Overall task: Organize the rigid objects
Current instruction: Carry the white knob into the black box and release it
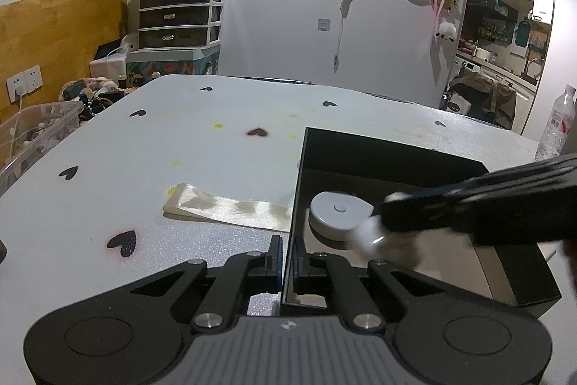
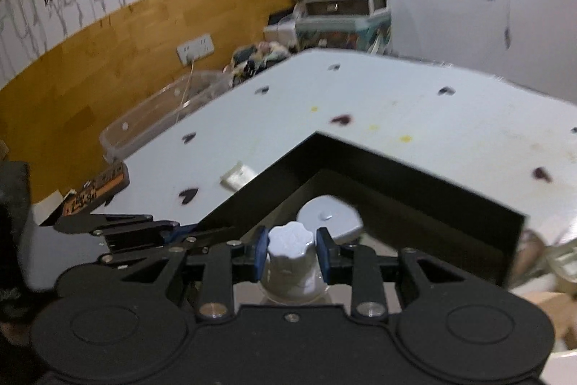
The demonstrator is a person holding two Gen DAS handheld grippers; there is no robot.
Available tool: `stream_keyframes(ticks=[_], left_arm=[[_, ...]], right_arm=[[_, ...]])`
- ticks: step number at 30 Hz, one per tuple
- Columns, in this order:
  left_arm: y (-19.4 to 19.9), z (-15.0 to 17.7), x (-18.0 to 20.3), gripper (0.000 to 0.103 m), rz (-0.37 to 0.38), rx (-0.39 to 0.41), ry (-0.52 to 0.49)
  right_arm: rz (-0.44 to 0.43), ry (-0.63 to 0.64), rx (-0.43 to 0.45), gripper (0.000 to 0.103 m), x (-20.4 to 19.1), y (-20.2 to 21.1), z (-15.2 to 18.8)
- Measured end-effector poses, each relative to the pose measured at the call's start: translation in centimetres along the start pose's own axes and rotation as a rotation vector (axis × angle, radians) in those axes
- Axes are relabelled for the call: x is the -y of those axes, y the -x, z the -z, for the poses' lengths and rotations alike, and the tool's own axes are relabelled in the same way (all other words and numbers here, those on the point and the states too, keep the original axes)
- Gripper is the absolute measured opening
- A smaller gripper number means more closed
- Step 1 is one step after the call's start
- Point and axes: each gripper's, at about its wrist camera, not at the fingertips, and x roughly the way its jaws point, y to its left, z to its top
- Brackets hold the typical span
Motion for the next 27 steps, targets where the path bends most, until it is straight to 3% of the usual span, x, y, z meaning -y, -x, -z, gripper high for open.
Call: stream_keyframes(ticks=[8,17,23,25,27], left_arm=[[-0.2,0.0,-0.4,0.005,0.020,-0.001,0.011],[-0.2,0.0,-0.5,0.005,0.026,-0.001,0.010],[-0.3,0.0,-0.5,0.005,0.026,-0.001,0.015],[-0.3,0.0,-0.5,0.005,0.025,-0.002,0.015],[-0.3,0.0,-0.5,0.005,0.025,-0.003,0.014]], right_arm=[[-0.001,-0.054,-0.049,0.029,-0.6,-3.7,-0.9],[-0.003,-0.118,-0.071,0.033,-0.6,-4.8,-1.3],[-0.003,-0.124,-0.059,0.047,-0.7,-4.1,-1.5],[-0.002,-0.126,-0.049,0.055,-0.7,-3.6,-1.5],[0.002,-0.125,-0.033,0.069,-0.7,-3.0,-1.6]])
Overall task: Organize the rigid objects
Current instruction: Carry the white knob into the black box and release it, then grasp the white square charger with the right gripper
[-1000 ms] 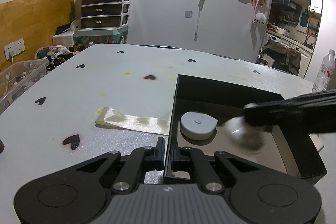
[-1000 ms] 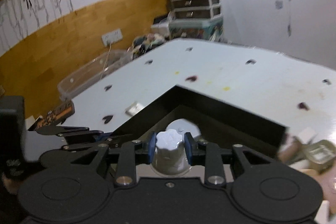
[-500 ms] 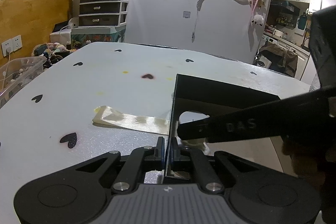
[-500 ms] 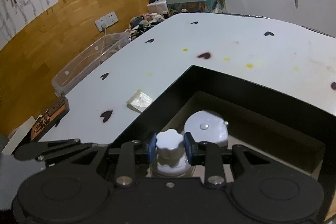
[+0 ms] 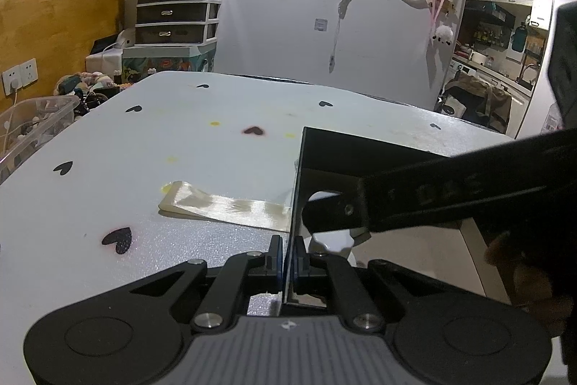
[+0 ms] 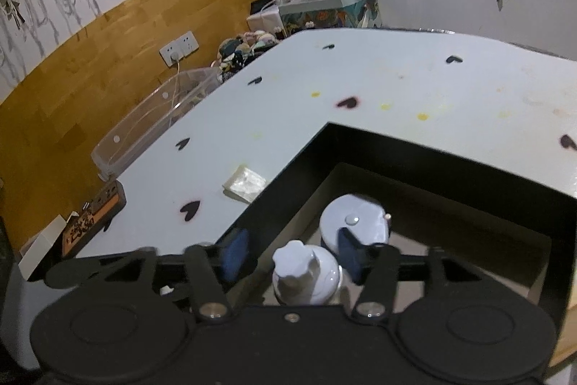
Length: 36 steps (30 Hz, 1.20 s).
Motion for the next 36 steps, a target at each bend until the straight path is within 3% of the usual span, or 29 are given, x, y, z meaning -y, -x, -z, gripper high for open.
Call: stream_keyframes(ticks=[9,15,26,36], left_arm=[[0.0,0.0,0.0,0.005,-0.002,-0.001,-0.001],[-0.1,0.0,0.1,0.005,-0.014,-0.004,-0.001],[0.0,0.0,0.4,0.005,-0.033,-0.008,0.000],[0.1,0.0,0.8,0.006,-0.052,-0.009,0.002]], right_arm=[[0.011,0.035,0.084,0.094,-0.1,3.8,0.6],[0.033,0.060,0.162,0.103,0.3,6.9,1.4],[0.100,0.079,0.296,0.103,2.9,12.1,4.3],[0.222,0.033,0.346,0.103,7.5,15.3,8.4]])
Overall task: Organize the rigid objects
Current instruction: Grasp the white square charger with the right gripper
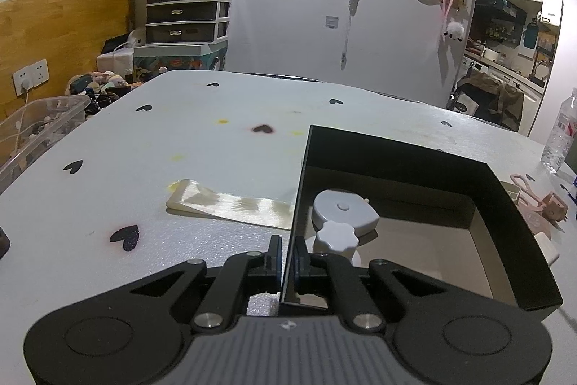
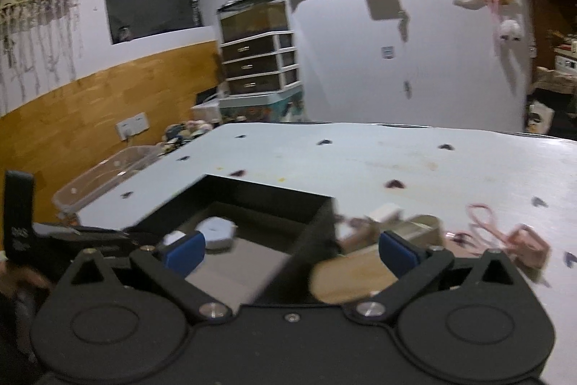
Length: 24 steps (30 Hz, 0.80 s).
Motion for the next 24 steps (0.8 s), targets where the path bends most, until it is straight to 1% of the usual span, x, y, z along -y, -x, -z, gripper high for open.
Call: stream_keyframes(ticks=[5,7,11,13,15,17,19,22,24], left_arm=[[0.1,0.0,0.0,0.007,-0.001,-0.001,-0.001],[0.1,0.0,0.0,0.007,-0.001,0.000,0.000],[0.1,-0.1,0.0,0.007,-0.004,0.000,0.002],[0.1,-0.1,0.0,0.007,-0.005,0.000,0.003],[0.1,-0.1,0.0,0.007,-0.006,0.000,0.004],[0.1,-0.1,-0.1,0.007,-0.005,0.000,0.007],[0.1,0.0,-0.1,0.007,-0.005,0.000,0.007],[0.1,0.0,-0.1,0.007,-0.005,-0.001,0.006],[0.1,0.0,-0.1,0.007,-0.005,-0.001,0.006]], right_arm=[[0.069,0.025,-0.005,0.103,2.2,0.5,1.4],[0.101,0.036,-0.025,0.103,3.1,0.3,1.9],[0.144,-0.001,-0.072,0.103,4.8,-0.3,2.6],[0.171,-0.017,-0.107,0.100,5.3,-0.7,2.8],[0.170,-0.040,-0.125,0.084,5.9,-1.2,3.0],[0.158,-0.070,-0.145,0.079,6.4,-1.8,3.1],[0.162,-0.078,-0.160,0.076,6.5,-2.4,3.2],[0.172,-0.088,-0.184,0.069,6.6,-3.5,3.3],[0.168,-0.093,-0.201,0.061,6.7,-4.0,3.4]])
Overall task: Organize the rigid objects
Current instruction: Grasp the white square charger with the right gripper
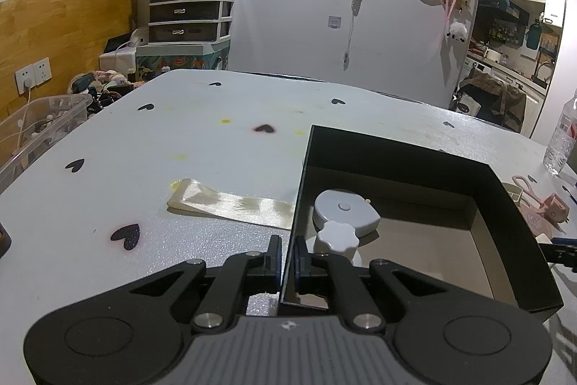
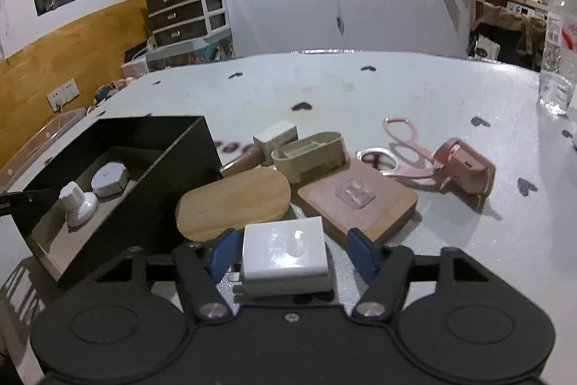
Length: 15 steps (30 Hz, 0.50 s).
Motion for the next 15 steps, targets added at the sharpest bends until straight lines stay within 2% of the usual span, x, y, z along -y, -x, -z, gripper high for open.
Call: stream_keyframes(ticks=[4,15], left_arm=[[-0.02,-0.01,0.02,0.007,0.001,0.001,0.001],[-0.11,0.05,-0.08,0.007,0.007,0.001,0.006]], right_arm=[[-0.004,-0.003,-0.019,0.053,-0.14,-0.58,0.03],[0.004,-0.009,-0.015,0.052,0.30,0.31,0.64]])
